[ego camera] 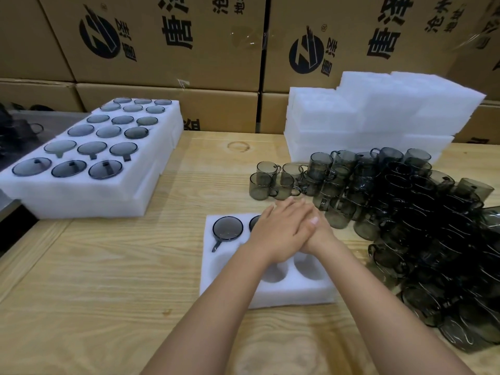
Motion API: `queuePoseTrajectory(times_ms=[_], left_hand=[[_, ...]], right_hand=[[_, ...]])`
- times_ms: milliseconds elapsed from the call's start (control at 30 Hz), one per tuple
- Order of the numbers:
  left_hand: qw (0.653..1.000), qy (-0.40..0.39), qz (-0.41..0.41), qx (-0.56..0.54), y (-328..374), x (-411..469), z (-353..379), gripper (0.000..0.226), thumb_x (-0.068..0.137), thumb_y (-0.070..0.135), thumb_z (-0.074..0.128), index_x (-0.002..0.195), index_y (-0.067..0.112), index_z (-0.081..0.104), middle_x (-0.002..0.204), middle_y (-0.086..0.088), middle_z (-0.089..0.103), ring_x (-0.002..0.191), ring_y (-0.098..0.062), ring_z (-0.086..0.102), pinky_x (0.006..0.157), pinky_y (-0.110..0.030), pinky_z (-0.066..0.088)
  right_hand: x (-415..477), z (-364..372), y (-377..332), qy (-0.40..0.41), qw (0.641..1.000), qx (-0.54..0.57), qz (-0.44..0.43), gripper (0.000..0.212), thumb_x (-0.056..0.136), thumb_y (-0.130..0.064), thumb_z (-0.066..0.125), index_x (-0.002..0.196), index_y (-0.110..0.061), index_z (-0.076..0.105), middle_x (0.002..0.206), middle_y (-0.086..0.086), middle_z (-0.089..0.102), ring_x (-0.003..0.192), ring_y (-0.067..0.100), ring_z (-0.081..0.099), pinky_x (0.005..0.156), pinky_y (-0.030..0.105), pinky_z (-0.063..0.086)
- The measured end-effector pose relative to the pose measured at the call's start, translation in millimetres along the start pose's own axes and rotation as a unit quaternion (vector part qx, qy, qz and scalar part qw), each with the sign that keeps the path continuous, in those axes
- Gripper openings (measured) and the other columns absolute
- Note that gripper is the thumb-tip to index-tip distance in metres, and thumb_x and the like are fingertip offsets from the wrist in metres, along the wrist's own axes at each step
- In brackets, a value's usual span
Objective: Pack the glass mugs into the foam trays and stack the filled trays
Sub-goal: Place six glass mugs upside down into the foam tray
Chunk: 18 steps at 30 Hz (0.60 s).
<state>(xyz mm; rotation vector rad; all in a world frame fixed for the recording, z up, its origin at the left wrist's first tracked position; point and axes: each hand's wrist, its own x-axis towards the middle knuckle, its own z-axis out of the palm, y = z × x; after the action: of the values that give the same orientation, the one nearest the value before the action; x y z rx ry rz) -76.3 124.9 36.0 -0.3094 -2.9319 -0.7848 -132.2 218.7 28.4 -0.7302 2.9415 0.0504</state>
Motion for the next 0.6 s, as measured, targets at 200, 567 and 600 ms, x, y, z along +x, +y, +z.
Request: queuePoseTrajectory(times_ms=[200, 567, 600], left_hand=[[0.992, 0.048, -0.021, 0.114, 13.4, -27.9, 3.4, 0.058, 0.099, 0.053, 0.021, 0.151, 0.029, 0.016, 0.160, 0.006, 0.010, 0.147, -0.009, -0.002, 0.114, -0.043, -0.015], [0.819, 0.268, -0.195, -0.469, -105.7, -127.4, -36.7, 0.027, 0.097, 0.013, 0.049, 0.123, 0.018, 0.055, 0.121, 0.002, 0.063, 0.119, -0.018, 0.056, 0.093, -0.023, 0.045], [0.810, 0.264, -0.190, -0.488, -106.7, -128.1, -32.7, 0.027, 0.095, 0.010, 0.050, 0.120, 0.015, 0.057, 0.118, 0.001, 0.065, 0.115, -0.019, 0.058, 0.090, -0.024, 0.048]], right_hand=[[-12.4, -1.3, 1.0, 0.114, 0.968, 0.224, 0.001, 0.027, 0.093, -0.031, 0.048, 0.117, -0.022, 0.056, 0.124, 0.002, 0.057, 0.120, 0.024, 0.047, 0.100, 0.035, 0.038], [-89.1, 48.3, -2.0, 0.144, 0.629, 0.760, 0.075, 0.042, 0.094, -0.015, 0.049, 0.129, -0.038, 0.047, 0.137, -0.021, 0.044, 0.127, 0.000, 0.040, 0.102, 0.022, 0.034], [-84.6, 47.9, -9.1, 0.150, 0.632, 0.757, 0.079, 0.044, 0.094, -0.010, 0.049, 0.131, -0.034, 0.046, 0.134, -0.020, 0.045, 0.124, 0.000, 0.041, 0.095, 0.016, 0.037]])
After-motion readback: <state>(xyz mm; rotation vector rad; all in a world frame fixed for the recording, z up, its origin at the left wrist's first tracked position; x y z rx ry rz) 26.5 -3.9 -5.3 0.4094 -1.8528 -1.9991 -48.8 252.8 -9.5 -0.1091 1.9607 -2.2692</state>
